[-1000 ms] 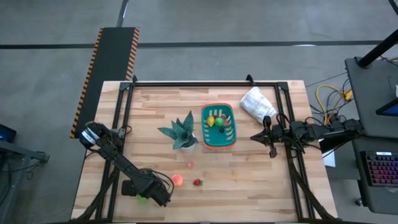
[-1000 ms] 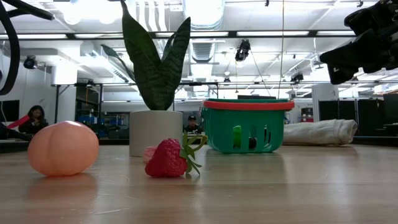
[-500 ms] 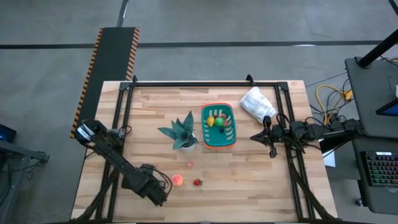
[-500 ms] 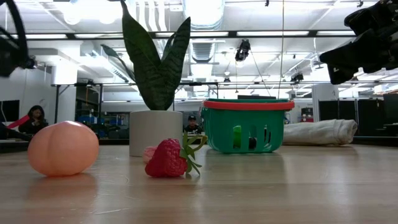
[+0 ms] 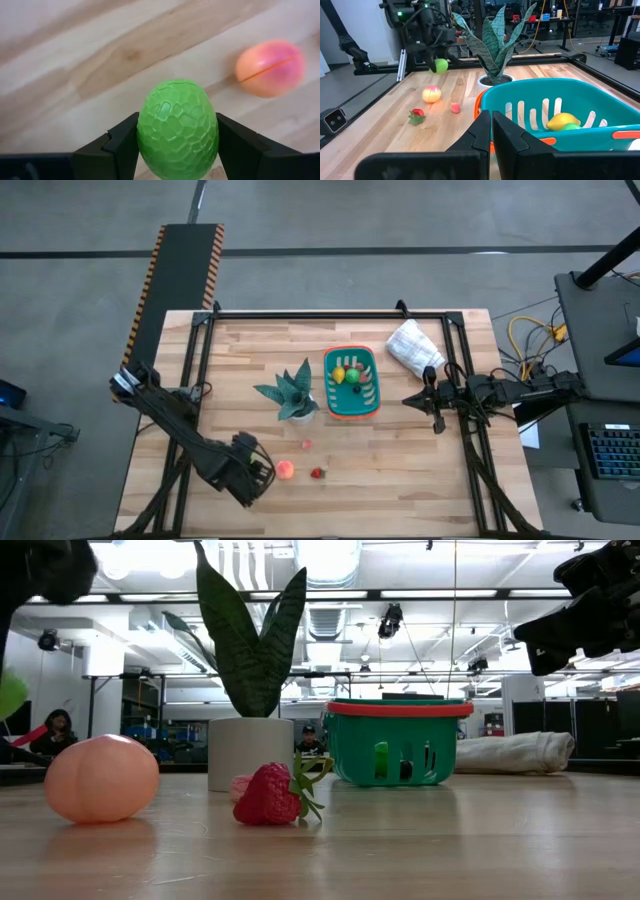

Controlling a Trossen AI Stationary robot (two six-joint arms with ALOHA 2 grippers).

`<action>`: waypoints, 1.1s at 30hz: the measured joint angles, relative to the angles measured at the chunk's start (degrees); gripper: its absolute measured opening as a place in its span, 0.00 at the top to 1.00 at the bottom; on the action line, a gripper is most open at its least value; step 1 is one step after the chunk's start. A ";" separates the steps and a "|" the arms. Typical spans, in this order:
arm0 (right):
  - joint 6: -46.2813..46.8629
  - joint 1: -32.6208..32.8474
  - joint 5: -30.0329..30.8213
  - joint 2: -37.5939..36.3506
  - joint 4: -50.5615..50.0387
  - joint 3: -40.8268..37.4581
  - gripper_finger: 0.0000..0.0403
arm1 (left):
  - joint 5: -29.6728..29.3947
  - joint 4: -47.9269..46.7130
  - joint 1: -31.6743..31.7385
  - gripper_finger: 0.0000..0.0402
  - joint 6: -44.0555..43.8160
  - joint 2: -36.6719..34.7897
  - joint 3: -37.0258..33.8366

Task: Build produce basket
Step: Put the melon into the basket

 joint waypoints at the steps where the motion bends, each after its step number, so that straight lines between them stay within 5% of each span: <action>1: 0.00 0.00 -0.01 -0.01 0.00 0.00 0.98 | -0.85 0.03 0.00 0.50 1.14 -0.53 0.00; 17: 0.00 -0.01 0.00 -0.01 0.02 0.00 0.98 | -17.13 2.58 0.42 0.50 21.85 -2.74 -0.13; 23: 0.00 -0.02 0.00 -0.01 0.04 0.00 0.98 | -22.60 10.78 1.08 0.50 33.23 -2.74 -0.13; 33: 0.00 0.00 0.00 -0.01 0.04 0.00 0.98 | -23.53 26.97 4.61 0.50 52.63 -2.76 -0.13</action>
